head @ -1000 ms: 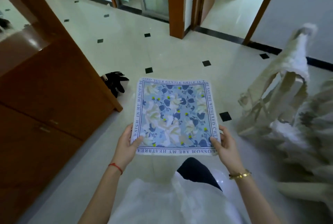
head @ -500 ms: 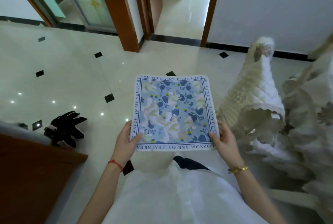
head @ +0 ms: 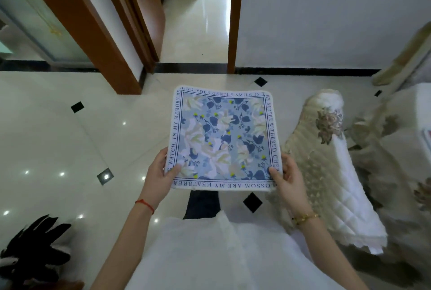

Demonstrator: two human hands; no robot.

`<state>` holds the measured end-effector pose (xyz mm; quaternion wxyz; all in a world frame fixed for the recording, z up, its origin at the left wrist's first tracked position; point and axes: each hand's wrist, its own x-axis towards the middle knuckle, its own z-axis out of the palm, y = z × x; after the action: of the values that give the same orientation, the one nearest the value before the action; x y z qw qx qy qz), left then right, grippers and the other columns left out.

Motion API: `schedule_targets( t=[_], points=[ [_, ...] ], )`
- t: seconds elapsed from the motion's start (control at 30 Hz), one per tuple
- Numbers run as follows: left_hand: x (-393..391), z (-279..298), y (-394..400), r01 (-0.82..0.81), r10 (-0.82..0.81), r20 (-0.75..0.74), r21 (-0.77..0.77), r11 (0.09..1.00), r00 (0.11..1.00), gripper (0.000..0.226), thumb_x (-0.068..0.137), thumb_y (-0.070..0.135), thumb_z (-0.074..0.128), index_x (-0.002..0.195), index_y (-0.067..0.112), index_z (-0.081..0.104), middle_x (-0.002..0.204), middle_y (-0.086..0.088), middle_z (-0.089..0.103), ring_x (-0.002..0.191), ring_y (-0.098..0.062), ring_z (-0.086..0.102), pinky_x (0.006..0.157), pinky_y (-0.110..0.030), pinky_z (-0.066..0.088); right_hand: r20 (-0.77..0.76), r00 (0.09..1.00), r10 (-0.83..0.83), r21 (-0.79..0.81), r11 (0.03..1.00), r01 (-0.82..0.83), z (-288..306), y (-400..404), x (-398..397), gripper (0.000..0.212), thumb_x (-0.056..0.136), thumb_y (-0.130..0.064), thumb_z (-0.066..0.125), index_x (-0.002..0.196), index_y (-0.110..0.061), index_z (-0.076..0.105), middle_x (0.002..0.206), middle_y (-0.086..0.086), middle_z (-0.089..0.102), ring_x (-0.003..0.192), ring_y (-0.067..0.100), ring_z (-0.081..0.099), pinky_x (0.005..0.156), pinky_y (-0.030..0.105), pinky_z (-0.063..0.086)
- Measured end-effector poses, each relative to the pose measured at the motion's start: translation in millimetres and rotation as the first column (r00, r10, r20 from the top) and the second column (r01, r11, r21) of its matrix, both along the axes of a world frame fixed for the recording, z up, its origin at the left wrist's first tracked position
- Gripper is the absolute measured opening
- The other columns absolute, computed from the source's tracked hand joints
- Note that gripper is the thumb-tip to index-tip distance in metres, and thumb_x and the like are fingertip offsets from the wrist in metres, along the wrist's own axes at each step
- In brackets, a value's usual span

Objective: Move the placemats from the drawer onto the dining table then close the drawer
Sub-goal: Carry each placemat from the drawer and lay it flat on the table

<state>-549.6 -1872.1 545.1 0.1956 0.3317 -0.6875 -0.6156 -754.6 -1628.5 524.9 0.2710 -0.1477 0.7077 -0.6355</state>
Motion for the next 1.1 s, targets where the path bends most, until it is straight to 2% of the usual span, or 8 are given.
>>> schedule_targets(
  t=[0.1, 0.2, 0.4, 0.53, 0.63, 0.77, 0.97, 1.1],
  points=[
    [-63, -3, -55, 0.06, -0.06, 0.009, 0.006, 0.998, 0.998, 0.038, 0.084, 0.022, 0.063, 0.12, 0.031, 0.056, 0.116, 0.008, 0.067, 0.109, -0.015, 0.064, 0.095, -0.043, 0.051, -0.001, 0.998, -0.067, 0.002, 0.998, 0.067, -2, -44, -48, 0.032, 0.094, 0.0, 0.055, 0.114, -0.024, 0.051, 0.106, 0.01, 0.068, 0.092, 0.016, 0.069, 0.076, 0.028, 0.058],
    [-132, 3, -112, 0.122, -0.122, 0.014, 0.0, 0.993, 0.992, 0.036, 0.086, 0.021, 0.064, 0.12, 0.029, 0.056, 0.118, 0.0, 0.066, 0.109, -0.02, 0.064, 0.094, -0.05, 0.051, -0.035, 0.993, -0.115, 0.017, 0.993, 0.115, 3, -86, -100, 0.032, 0.094, -0.001, 0.055, 0.113, -0.027, 0.051, 0.106, 0.01, 0.069, 0.094, 0.019, 0.069, 0.079, 0.033, 0.059],
    [-278, 22, -200, 0.28, -0.28, 0.013, -0.017, 0.96, 0.96, 0.035, 0.091, 0.01, 0.062, 0.12, 0.029, 0.056, 0.119, -0.002, 0.066, 0.108, -0.021, 0.064, 0.092, -0.047, 0.053, -0.037, 0.959, -0.282, 0.017, 0.959, 0.283, 16, -152, -199, 0.033, 0.094, -0.004, 0.057, 0.122, -0.019, 0.049, 0.105, 0.003, 0.071, 0.094, 0.018, 0.07, 0.08, 0.036, 0.059],
    [-375, 32, -234, 0.404, -0.403, 0.022, -0.011, 0.915, 0.915, 0.033, 0.092, 0.008, 0.06, 0.12, 0.023, 0.056, 0.118, -0.002, 0.066, 0.107, -0.019, 0.065, 0.089, -0.041, 0.055, -0.035, 0.918, -0.394, -0.014, 0.919, 0.394, 25, -173, -255, 0.033, 0.093, -0.004, 0.057, 0.121, -0.019, 0.048, 0.107, 0.004, 0.069, 0.094, 0.016, 0.07, 0.078, 0.03, 0.059],
    [-445, 33, -244, 0.473, -0.473, 0.024, 0.009, 0.881, 0.881, 0.033, 0.092, 0.006, 0.06, 0.122, 0.017, 0.054, 0.117, -0.002, 0.066, 0.104, -0.014, 0.066, 0.086, -0.032, 0.057, -0.026, 0.876, -0.482, -0.013, 0.876, 0.482, 22, -179, -298, 0.033, 0.093, -0.002, 0.056, 0.123, -0.011, 0.048, 0.109, 0.007, 0.068, 0.094, 0.013, 0.069, 0.075, 0.023, 0.057],
    [-539, 28, -243, 0.54, -0.54, 0.025, 0.03, 0.841, 0.841, 0.041, 0.091, 0.006, 0.06, 0.129, 0.016, 0.05, 0.118, -0.001, 0.065, 0.102, -0.012, 0.067, 0.076, -0.023, 0.057, -0.039, 0.821, -0.569, -0.023, 0.822, 0.569, 11, -177, -361, 0.035, 0.093, 0.001, 0.054, 0.127, -0.004, 0.047, 0.112, 0.009, 0.067, 0.098, 0.016, 0.068, 0.08, 0.027, 0.057],
    [-689, 30, -217, 0.641, -0.642, 0.023, 0.036, 0.766, 0.766, 0.043, 0.091, 0.007, 0.06, 0.132, 0.013, 0.049, 0.121, -0.001, 0.065, 0.107, -0.015, 0.065, 0.083, -0.034, 0.058, -0.08, 0.736, -0.672, 0.008, 0.738, 0.675, 9, -148, -474, 0.035, 0.092, -0.002, 0.057, 0.125, -0.006, 0.048, 0.113, 0.013, 0.068, 0.102, 0.029, 0.067, 0.085, 0.048, 0.056],
    [-791, 40, -191, 0.701, -0.702, 0.021, 0.024, 0.712, 0.712, 0.043, 0.092, 0.008, 0.059, 0.133, 0.017, 0.049, 0.124, -0.001, 0.063, 0.112, -0.014, 0.063, 0.093, -0.041, 0.054, -0.112, 0.672, -0.732, 0.013, 0.675, 0.737, 26, -123, -550, 0.033, 0.092, 0.0, 0.058, 0.12, -0.017, 0.053, 0.113, 0.007, 0.068, 0.102, 0.025, 0.068, 0.085, 0.047, 0.056]
  ],
)
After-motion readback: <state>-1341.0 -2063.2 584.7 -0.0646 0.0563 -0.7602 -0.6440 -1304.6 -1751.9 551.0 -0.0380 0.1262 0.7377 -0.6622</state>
